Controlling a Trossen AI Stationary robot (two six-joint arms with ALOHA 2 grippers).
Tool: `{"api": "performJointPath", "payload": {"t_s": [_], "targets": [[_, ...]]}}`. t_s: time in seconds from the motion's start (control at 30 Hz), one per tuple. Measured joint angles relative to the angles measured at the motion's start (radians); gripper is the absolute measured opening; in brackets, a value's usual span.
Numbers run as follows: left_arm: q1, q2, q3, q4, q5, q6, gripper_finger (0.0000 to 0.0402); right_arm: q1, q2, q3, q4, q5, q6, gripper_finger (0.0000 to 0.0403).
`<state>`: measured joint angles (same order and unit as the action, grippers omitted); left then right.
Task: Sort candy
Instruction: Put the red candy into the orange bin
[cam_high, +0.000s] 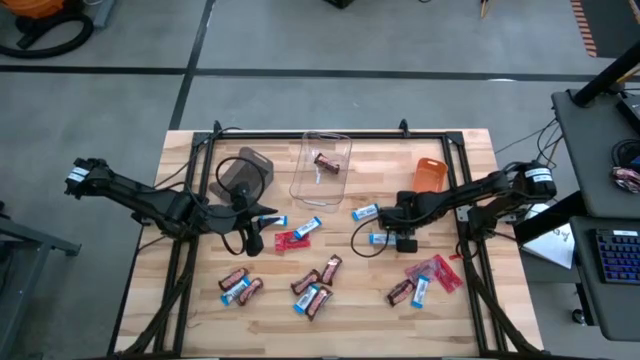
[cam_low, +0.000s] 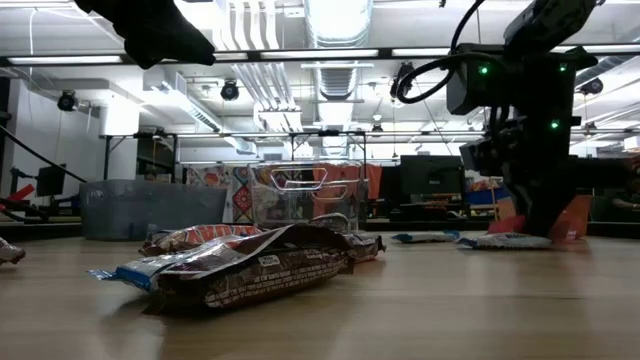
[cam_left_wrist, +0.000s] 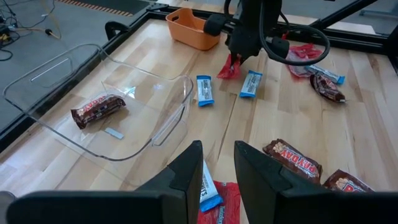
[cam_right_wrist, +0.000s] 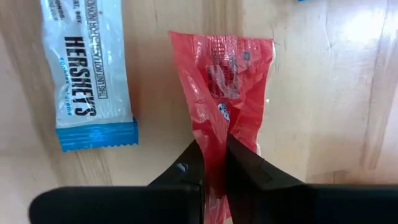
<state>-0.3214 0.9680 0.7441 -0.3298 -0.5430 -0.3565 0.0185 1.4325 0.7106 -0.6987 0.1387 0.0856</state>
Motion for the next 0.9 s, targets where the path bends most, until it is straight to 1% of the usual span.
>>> {"api": "performJointPath", "payload": {"t_s": [0.3, 0.6, 0.77, 0.9], "targets": [[0.000, 0.000, 0.000, 0.001, 0.000, 0.000, 0.0077, 0.000, -0.055, 0.061, -0.062, -0.013, 0.029, 0.0029], [0.000, 0.000, 0.000, 0.001, 0.000, 0.000, 0.0077, -0.011, -0.140, 0.195, -0.186, -0.010, 0.066, 0.0029], [0.000, 0.000, 0.000, 0.001, 0.000, 0.000, 0.0077, -0.067, -0.185, 0.292, -0.280, -0.011, 0.078, 0.0029], [0.000, 0.000, 0.000, 0.001, 0.000, 0.000, 0.0077, -0.149, -0.211, 0.349, -0.348, -0.011, 0.046, 0.0029]]}}
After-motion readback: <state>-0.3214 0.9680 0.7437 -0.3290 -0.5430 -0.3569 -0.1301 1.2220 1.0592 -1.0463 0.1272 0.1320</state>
